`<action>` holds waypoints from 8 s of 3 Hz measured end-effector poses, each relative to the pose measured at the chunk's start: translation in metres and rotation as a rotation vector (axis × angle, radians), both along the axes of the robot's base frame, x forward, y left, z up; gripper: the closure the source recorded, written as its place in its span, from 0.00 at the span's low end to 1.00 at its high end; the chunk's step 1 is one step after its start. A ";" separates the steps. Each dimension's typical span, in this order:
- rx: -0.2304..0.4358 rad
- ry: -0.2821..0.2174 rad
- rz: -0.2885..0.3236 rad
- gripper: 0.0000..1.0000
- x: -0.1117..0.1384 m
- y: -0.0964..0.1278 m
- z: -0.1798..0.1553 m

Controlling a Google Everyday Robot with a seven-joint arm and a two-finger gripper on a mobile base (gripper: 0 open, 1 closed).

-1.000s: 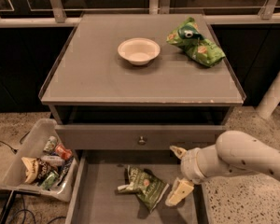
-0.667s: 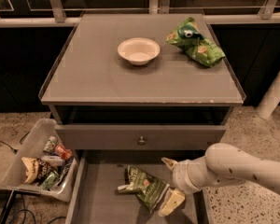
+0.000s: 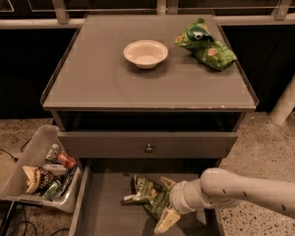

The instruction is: Pick green jalapeno chip bag from middle drawer and place on counter

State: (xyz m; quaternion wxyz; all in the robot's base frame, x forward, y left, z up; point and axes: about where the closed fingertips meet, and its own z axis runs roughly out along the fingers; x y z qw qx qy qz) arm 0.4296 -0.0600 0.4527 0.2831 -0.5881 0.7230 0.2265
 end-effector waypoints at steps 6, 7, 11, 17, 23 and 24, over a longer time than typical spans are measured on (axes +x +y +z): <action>-0.050 0.019 -0.153 0.65 0.059 0.022 -0.084; -0.030 0.015 -0.136 0.89 0.054 0.008 -0.058; -0.012 -0.046 0.015 1.00 0.019 -0.049 0.152; -0.230 -0.472 0.012 1.00 0.092 0.017 0.475; 0.010 -0.611 -0.344 1.00 0.199 -0.072 0.499; 0.014 -0.558 -0.361 1.00 0.215 -0.078 0.475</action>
Offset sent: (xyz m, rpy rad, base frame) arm 0.0774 0.0258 -0.0993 -0.0648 -0.0259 -0.1868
